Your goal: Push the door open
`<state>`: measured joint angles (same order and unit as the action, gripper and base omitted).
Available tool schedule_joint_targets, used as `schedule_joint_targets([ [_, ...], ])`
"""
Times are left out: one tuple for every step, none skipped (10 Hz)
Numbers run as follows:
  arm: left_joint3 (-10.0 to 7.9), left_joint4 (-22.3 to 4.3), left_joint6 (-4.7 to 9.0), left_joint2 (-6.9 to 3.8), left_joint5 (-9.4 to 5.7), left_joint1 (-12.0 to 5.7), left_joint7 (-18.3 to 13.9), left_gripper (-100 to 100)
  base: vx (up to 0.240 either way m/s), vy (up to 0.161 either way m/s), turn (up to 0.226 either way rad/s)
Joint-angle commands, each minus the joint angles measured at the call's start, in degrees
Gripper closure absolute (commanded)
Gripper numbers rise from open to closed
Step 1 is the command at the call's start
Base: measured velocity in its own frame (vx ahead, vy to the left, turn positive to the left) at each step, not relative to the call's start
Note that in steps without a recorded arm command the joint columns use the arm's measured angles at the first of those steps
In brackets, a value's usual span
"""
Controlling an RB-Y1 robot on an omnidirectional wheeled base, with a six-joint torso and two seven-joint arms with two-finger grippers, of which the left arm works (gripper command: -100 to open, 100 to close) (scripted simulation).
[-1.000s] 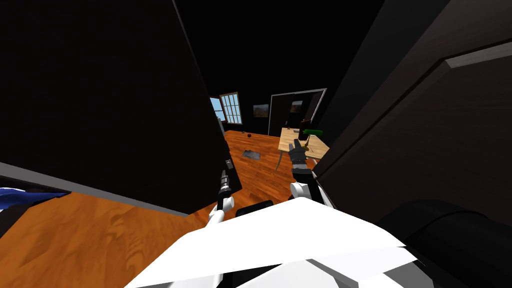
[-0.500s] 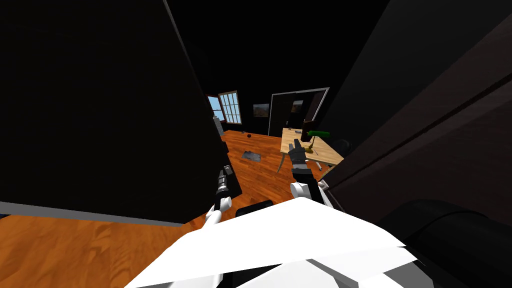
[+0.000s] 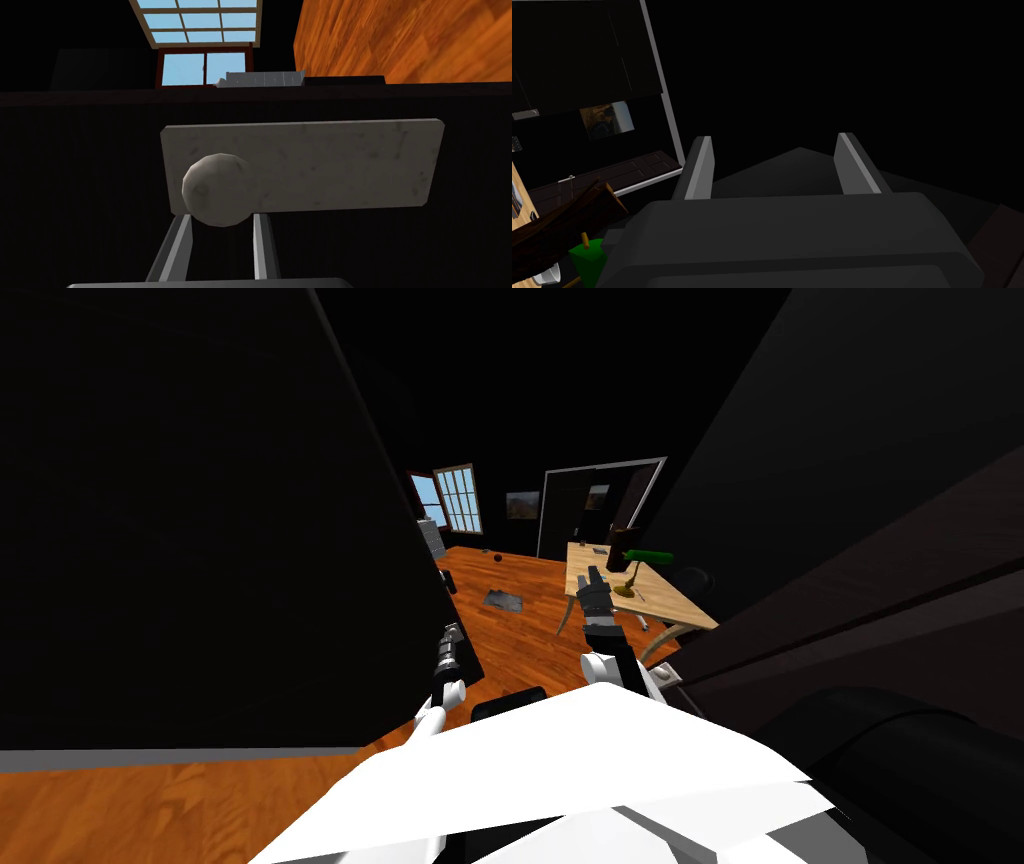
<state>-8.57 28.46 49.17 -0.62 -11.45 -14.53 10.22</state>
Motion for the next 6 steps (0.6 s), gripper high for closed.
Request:
schedule_joint_targets([
  [0.04, 0.0, -0.02, 0.06, 0.02, 0.09, 0.0, 100, -0.023, 0.001, -0.006],
  [0.04, 0.0, -0.02, 0.06, 0.02, 0.09, 0.0, 100, -0.015, -0.001, -0.002],
  [0.04, 0.0, -0.02, 0.06, 0.02, 0.09, 0.0, 100, -0.01, -0.003, 0.002],
  [0.04, 0.0, -0.02, 0.06, 0.02, 0.09, 0.0, 100, 0.0, 0.0, 0.0],
  [-0.78, -0.2, -0.12, -0.78, -0.6, 0.21, 0.3, 100, 0.094, -0.023, 0.042],
  [-0.99, -0.2, -0.1, -0.95, -0.76, 0.21, 0.4, 100, 0.181, -0.023, 0.052],
])
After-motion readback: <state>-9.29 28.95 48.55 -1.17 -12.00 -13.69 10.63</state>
